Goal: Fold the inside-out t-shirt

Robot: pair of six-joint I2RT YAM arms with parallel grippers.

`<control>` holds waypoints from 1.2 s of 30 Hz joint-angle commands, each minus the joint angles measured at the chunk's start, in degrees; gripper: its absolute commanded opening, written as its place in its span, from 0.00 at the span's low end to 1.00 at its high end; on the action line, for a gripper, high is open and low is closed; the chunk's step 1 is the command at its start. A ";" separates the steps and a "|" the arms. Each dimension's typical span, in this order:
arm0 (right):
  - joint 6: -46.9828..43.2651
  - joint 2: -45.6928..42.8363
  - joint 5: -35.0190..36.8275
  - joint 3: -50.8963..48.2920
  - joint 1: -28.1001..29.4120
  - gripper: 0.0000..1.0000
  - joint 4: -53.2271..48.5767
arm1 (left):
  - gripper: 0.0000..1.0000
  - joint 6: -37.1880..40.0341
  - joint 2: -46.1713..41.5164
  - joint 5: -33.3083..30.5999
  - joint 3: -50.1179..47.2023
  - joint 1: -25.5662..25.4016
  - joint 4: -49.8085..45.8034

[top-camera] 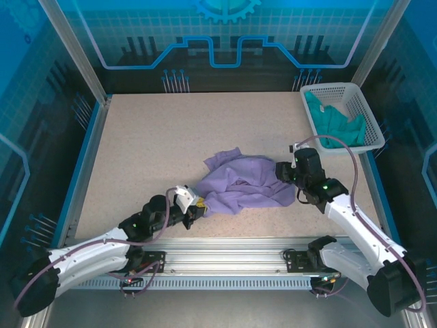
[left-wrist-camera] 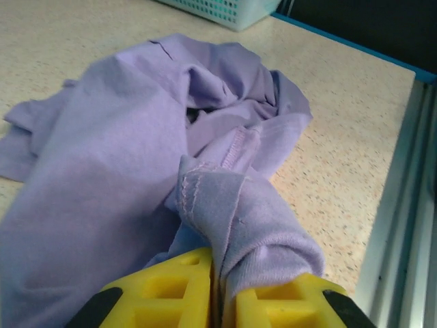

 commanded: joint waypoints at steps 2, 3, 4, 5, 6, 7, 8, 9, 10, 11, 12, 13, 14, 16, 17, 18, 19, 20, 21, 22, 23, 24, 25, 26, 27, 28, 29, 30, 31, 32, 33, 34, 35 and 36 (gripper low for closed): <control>-2.97 3.16 -3.00 1.58 6.50 0.57 2.57 | 0.17 -2.57 -0.74 2.65 0.30 -0.64 -2.15; -2.99 5.08 -3.61 1.91 8.41 0.58 3.45 | 0.18 -2.82 -0.73 2.52 0.27 -0.65 -2.27; -3.06 7.00 -4.31 2.13 10.04 0.58 4.32 | 0.18 -2.81 -0.73 2.12 0.33 -0.60 -2.36; -3.37 9.20 -5.06 2.30 11.76 0.59 5.41 | 0.18 -2.84 -0.85 1.58 0.33 -0.60 -2.64; -3.73 11.58 -5.31 2.69 13.50 0.61 6.38 | 0.18 -2.83 -0.97 1.20 0.40 -0.66 -2.86; -4.01 13.80 -5.23 2.98 14.72 0.62 6.97 | 0.18 -2.80 -1.12 0.93 0.47 -0.64 -3.10; -4.36 16.41 -5.20 3.67 15.63 0.63 7.68 | 0.18 -2.77 -1.40 0.65 0.53 -0.65 -3.30; -4.78 18.94 -5.29 4.49 16.15 0.64 8.20 | 0.18 -2.75 -1.76 0.31 0.60 -0.60 -3.33; -5.17 21.15 -5.27 5.05 16.54 0.64 8.85 | 0.18 -2.86 -2.14 0.11 0.59 -0.64 -3.48; -5.53 23.50 -4.99 5.62 16.77 0.65 9.88 | 0.18 -2.98 -2.65 -0.05 0.54 -0.61 -3.69; -5.82 25.68 -4.44 6.53 16.78 0.65 10.63 | 0.18 -3.13 -3.32 -0.43 0.45 -0.64 -3.86; -6.12 27.32 -3.54 7.55 16.82 0.63 10.69 | 0.18 -3.25 -3.84 -0.85 0.41 -0.65 -4.18; -6.66 28.93 -2.82 8.83 16.75 0.60 10.80 | 0.18 -3.20 -4.51 -1.29 0.31 -0.59 -4.64; -7.98 30.00 -0.94 10.81 16.64 0.42 10.61 | 0.18 -3.45 -5.48 -1.46 -0.08 -0.64 -4.57; -8.56 29.88 0.30 11.64 16.56 0.32 10.49 | 0.18 -3.43 -5.62 -0.55 -0.10 -0.59 -4.23; -9.05 29.43 1.43 13.09 16.03 0.22 10.08 | 0.18 -3.58 -5.52 0.50 -0.06 -0.60 -3.58; -9.12 28.91 2.02 13.74 15.29 0.14 9.26 | 0.18 -3.71 -5.16 1.42 0.11 -0.61 -2.60; -9.13 28.26 2.30 14.45 14.02 0.08 8.10 | 0.18 -4.00 -4.43 2.36 0.47 -0.73 -1.35; -9.02 27.43 2.11 15.06 12.54 0.05 6.84 | 0.18 -4.33 -3.22 3.15 1.42 -0.73 -0.02; -8.71 26.64 1.66 15.37 11.18 0.03 5.85 | 0.18 -4.53 -1.81 3.95 2.50 -0.83 1.27; -8.47 25.44 0.65 15.64 9.49 0.01 5.05 | 0.18 -4.59 0.07 4.81 4.47 -1.08 2.54; -8.13 24.18 -0.53 15.77 7.91 0.00 4.42 | 0.17 -4.30 2.52 5.44 6.95 -1.51 3.77; -7.76 22.92 -1.45 15.92 6.58 0.00 3.94 | 0.17 -3.95 4.87 5.92 9.36 -2.01 4.60; -7.19 21.60 -2.38 16.01 5.10 0.00 3.41 | 0.16 -3.28 8.08 6.34 12.80 -2.71 5.52; -6.71 20.43 -3.43 16.12 3.69 0.00 2.84 | 0.15 -2.58 11.58 6.60 16.64 -3.37 5.94; -6.29 19.66 -4.31 16.47 2.51 0.00 2.14 | 0.14 -2.00 14.63 7.27 20.06 -3.90 5.97; -5.82 18.89 -5.26 16.98 1.11 0.04 0.87 | 0.14 -1.28 18.34 8.24 24.33 -4.62 6.06; -5.37 18.46 -5.79 17.85 -0.01 0.13 -1.14 | 0.13 -0.93 21.78 8.38 28.42 -5.11 5.77; -5.06 17.93 -5.75 18.48 -0.74 0.24 -3.10 | 0.12 -1.01 24.30 7.98 31.56 -5.32 5.55; -4.93 16.96 -5.51 18.60 -1.37 0.35 -5.01 | 0.10 -1.50 27.21 7.13 34.94 -5.33 5.41; -4.99 15.21 -4.95 18.04 -1.78 0.44 -6.31 | 0.09 -1.45 29.55 6.19 37.85 -5.33 5.05; -5.12 13.15 -4.58 16.97 -2.06 0.49 -6.91 | 0.10 -1.13 31.21 5.66 39.87 -5.33 4.74; -5.16 10.09 -4.59 15.17 -2.45 0.55 -7.05 | 0.10 -0.67 33.01 5.06 42.18 -5.33 4.26; -5.19 6.67 -5.03 13.11 -2.80 0.60 -6.92 | 0.09 -0.18 34.42 4.44 44.10 -5.33 3.63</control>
